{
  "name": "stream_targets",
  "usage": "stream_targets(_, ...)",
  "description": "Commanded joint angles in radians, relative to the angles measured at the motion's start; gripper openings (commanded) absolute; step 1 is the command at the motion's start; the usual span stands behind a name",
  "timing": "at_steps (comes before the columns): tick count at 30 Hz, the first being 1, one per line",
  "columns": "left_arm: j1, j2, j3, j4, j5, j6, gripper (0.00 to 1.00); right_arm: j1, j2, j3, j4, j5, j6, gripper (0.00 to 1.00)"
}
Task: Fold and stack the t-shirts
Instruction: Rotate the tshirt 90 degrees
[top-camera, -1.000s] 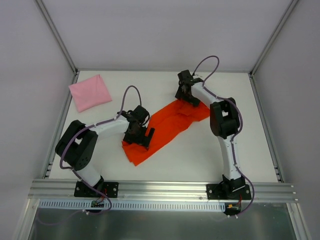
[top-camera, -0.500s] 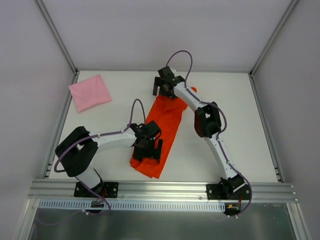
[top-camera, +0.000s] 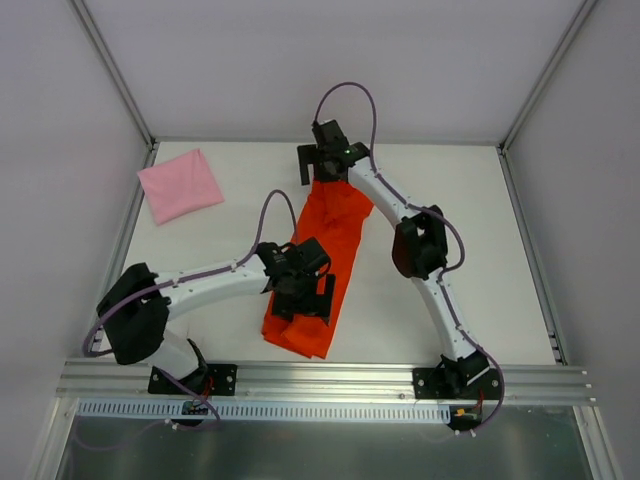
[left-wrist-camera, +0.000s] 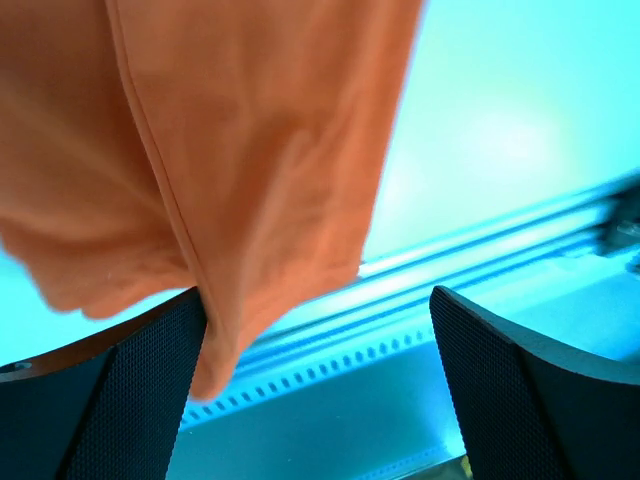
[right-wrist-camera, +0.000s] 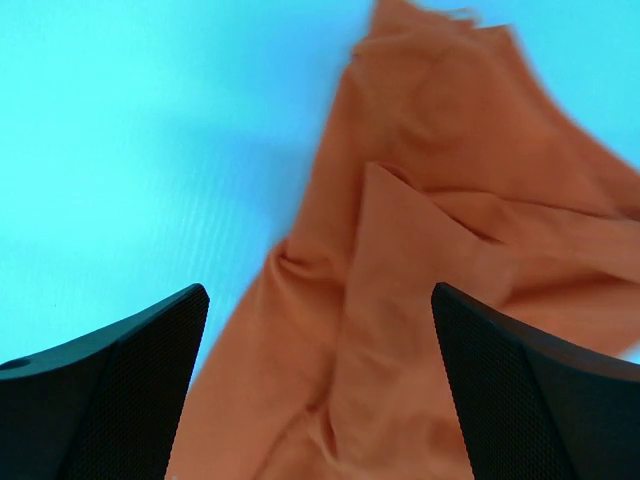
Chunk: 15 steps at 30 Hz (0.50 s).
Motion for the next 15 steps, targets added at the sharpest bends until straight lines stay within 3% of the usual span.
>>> stream_targets(1, 0.012, -0.137, 0.146, -0.190, -0.116, 0.059, 0.93, -0.057, -0.247, -0.018, -0.079, 0.110, -0.028, 0.97)
stream_targets(5, 0.106, -0.180, 0.224, -0.257, -0.210, 0.144, 0.98, -0.119, -0.339, -0.129, -0.123, 0.156, -0.017, 0.97)
stream_targets(9, 0.262, -0.252, 0.190, -0.244, -0.173, 0.211, 0.99, -0.128, -0.343, -0.277, -0.113, 0.121, 0.039, 0.96)
stream_targets(15, 0.269, -0.240, 0.189, -0.289, -0.250, 0.228, 0.99, -0.128, -0.268, -0.322, -0.062, 0.047, 0.099, 0.97)
